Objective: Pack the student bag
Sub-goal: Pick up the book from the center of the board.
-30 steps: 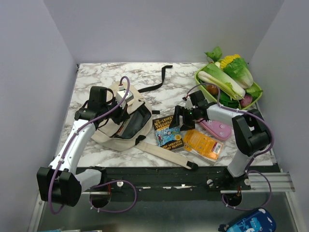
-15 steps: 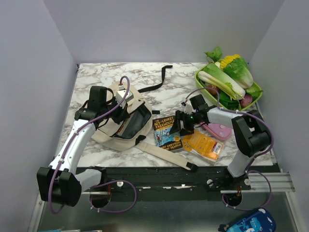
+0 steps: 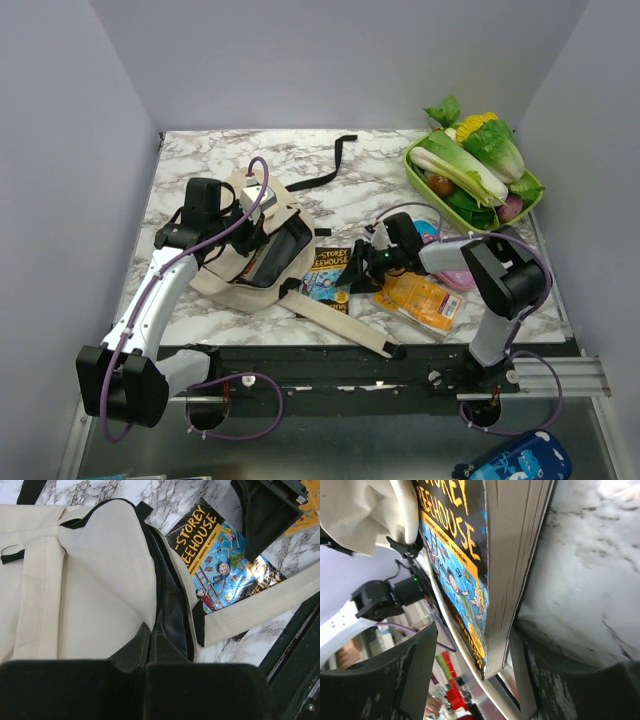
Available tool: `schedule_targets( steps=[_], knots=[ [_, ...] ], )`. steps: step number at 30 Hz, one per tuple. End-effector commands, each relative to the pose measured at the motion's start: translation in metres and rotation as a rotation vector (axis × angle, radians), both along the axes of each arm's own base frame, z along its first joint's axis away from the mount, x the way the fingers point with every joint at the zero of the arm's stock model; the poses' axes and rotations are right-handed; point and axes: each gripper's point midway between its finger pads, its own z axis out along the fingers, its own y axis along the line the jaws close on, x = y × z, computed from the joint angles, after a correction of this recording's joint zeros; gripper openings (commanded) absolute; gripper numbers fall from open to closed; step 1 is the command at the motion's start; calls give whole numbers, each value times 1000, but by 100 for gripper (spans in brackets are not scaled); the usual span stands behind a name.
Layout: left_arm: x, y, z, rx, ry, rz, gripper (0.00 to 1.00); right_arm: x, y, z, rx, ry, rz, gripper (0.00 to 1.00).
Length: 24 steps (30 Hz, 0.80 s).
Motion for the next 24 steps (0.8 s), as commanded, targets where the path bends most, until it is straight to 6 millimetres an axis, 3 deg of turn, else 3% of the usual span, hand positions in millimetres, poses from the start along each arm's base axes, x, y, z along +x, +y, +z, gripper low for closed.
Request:
schedule_targets(
  steps=[1,5,6,11,14,15,19,21,24],
  knots=[
    [0,-5,10,-20,-40,-26,0,-2,13,-27,8,31,-144,67],
    [-1,-6,8,-24,-26,-29,0,8,39,-3,129,30,-222,63],
    [-2,-6,7,-26,-23,-30,0,16,49,12,197,-40,-246,61],
    [-5,-6,1,-23,-10,-33,0,33,66,50,298,-143,-295,60],
    [-5,-6,0,-25,-7,-35,0,36,74,38,214,-170,-293,58],
    [-6,-6,1,-25,-7,-37,0,37,81,40,212,-174,-283,52],
    [-6,-5,3,-23,-18,-35,0,32,73,23,118,-148,-289,23],
    [-6,-5,3,-23,-16,-34,0,36,67,34,96,-205,-301,4],
    [-6,-6,3,-25,-12,-32,0,42,48,36,-49,-280,-312,1]
  ],
)
